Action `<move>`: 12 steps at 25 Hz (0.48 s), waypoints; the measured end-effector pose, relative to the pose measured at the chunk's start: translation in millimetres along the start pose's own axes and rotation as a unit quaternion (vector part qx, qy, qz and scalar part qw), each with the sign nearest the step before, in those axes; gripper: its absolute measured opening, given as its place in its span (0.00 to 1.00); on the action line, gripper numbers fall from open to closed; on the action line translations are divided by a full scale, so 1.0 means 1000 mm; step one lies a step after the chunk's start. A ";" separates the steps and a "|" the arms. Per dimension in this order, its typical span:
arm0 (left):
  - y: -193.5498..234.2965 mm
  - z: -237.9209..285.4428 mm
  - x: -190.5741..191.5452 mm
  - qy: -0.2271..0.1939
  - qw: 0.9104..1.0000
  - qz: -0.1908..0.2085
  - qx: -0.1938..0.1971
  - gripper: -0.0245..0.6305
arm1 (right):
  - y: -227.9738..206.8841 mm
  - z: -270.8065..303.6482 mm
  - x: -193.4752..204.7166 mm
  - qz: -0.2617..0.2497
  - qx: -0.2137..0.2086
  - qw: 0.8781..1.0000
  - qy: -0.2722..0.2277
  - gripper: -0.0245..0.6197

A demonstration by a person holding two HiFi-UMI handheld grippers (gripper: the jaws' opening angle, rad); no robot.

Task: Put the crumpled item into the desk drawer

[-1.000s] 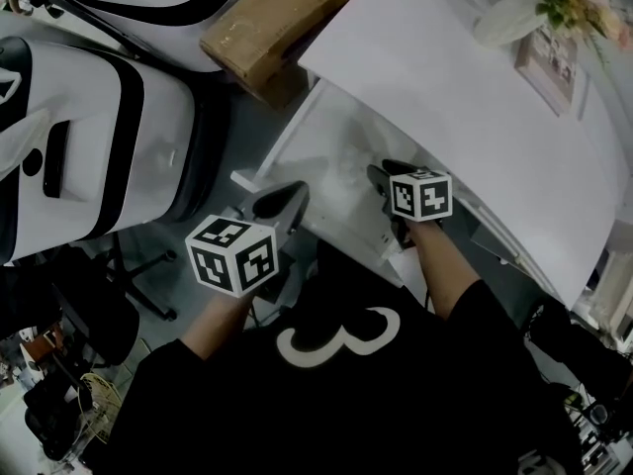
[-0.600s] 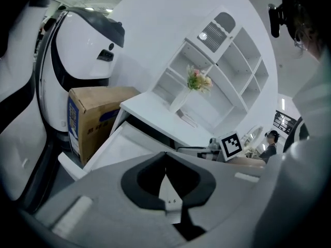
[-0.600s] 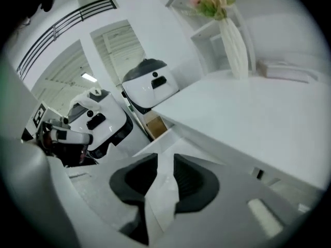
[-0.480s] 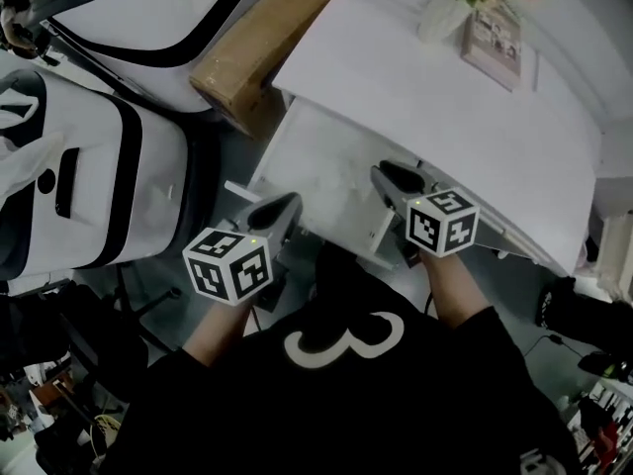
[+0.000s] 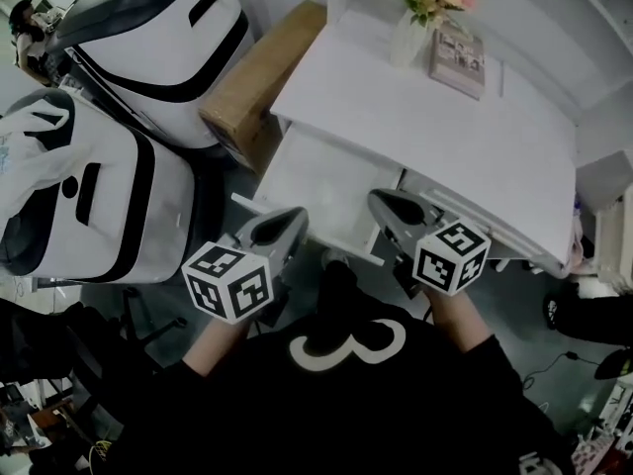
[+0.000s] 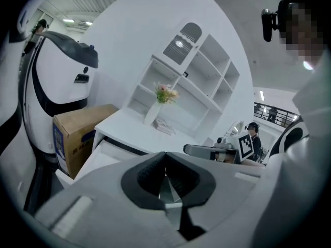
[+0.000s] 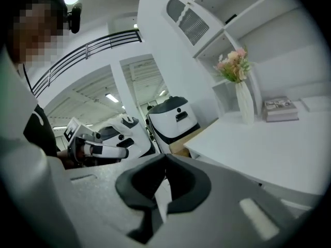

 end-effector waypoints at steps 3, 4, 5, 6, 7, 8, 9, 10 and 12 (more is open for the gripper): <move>-0.018 -0.011 -0.008 -0.011 1.000 0.017 0.011 0.05 | 0.026 -0.017 -0.011 -0.018 -0.022 0.999 -0.020 0.04; -0.023 -0.014 -0.011 -0.015 1.000 0.023 0.015 0.05 | 0.034 -0.022 -0.016 -0.026 -0.026 0.999 -0.027 0.04; -0.028 -0.017 -0.014 -0.018 0.999 0.028 0.020 0.05 | 0.041 -0.026 -0.020 -0.033 -0.029 0.998 -0.034 0.04; -0.033 -0.020 -0.016 -0.020 0.999 0.033 0.025 0.05 | 0.047 -0.029 -0.023 -0.038 -0.031 0.998 -0.040 0.04; -0.038 -0.022 -0.017 -0.021 0.999 0.036 0.029 0.05 | 0.053 -0.033 -0.026 -0.040 -0.033 0.998 -0.044 0.04; -0.042 -0.024 -0.018 -0.021 0.998 0.039 0.032 0.05 | 0.059 -0.036 -0.028 -0.042 -0.037 0.997 -0.048 0.04; -0.045 -0.026 -0.020 -0.022 0.998 0.042 0.033 0.05 | 0.064 -0.039 -0.031 -0.045 -0.042 0.997 -0.051 0.04; -0.049 -0.028 -0.021 -0.024 0.998 0.045 0.035 0.05 | 0.069 -0.042 -0.034 -0.049 -0.047 0.996 -0.053 0.04; -0.057 -0.030 -0.024 -0.029 0.998 0.051 0.038 0.05 | 0.076 -0.047 -0.040 -0.056 -0.056 0.995 -0.056 0.04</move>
Point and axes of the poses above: the fingertips, and each gripper's own axes: z forward along the fingers, y to its left, x out of its underside, the point moved 2 cm from there along -z, backward along the fingers
